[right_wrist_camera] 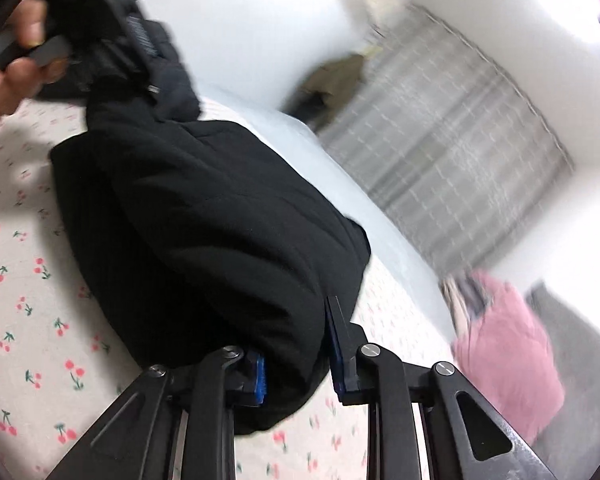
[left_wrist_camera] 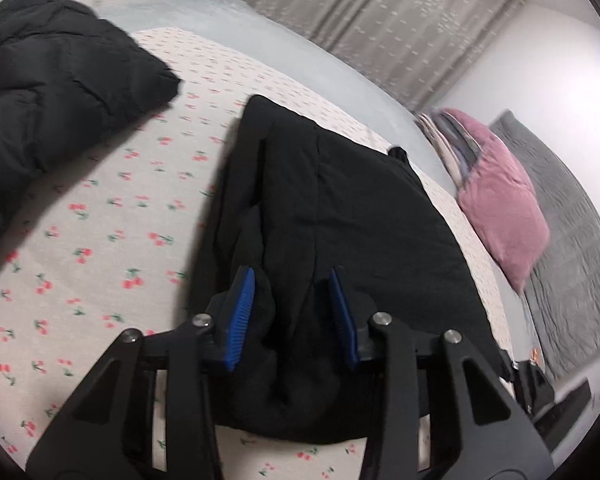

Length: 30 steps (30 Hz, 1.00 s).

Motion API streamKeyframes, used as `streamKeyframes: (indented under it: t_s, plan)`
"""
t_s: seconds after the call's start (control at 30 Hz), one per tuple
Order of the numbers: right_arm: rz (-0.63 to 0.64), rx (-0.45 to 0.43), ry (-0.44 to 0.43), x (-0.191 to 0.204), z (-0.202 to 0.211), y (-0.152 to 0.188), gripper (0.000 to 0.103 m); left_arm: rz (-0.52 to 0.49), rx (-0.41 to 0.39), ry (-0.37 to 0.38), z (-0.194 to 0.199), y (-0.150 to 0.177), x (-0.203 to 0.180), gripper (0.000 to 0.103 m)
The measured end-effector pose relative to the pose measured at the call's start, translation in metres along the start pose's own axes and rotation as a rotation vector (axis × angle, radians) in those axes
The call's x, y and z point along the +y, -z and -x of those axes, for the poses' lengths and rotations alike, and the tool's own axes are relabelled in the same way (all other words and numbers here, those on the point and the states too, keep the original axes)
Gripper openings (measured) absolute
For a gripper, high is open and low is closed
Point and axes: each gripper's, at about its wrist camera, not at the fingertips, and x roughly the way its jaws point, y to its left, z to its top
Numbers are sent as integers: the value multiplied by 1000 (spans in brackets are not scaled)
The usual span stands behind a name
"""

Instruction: Fold large clothes

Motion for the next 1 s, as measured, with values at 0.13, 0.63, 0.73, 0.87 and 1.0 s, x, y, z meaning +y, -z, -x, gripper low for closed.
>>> streamKeyframes:
  t_s: [0.13, 0.63, 0.73, 0.87, 1.0]
  plan:
    - [27, 25, -6, 10, -6, 14, 23, -93, 36, -106, -9, 9, -10, 41]
    - [-224, 95, -111, -5, -16, -14, 23, -11, -33, -53, 8, -19, 17, 6]
    - [-145, 103, -47, 24, -11, -11, 24, 64, -76, -9, 31, -18, 33, 57]
    - [-214, 120, -79, 16, -12, -11, 24, 68, -78, -61, 31, -14, 30, 82]
    - [-182, 115, -47, 24, -9, -11, 24, -30, 29, -141, -1, -4, 11, 82]
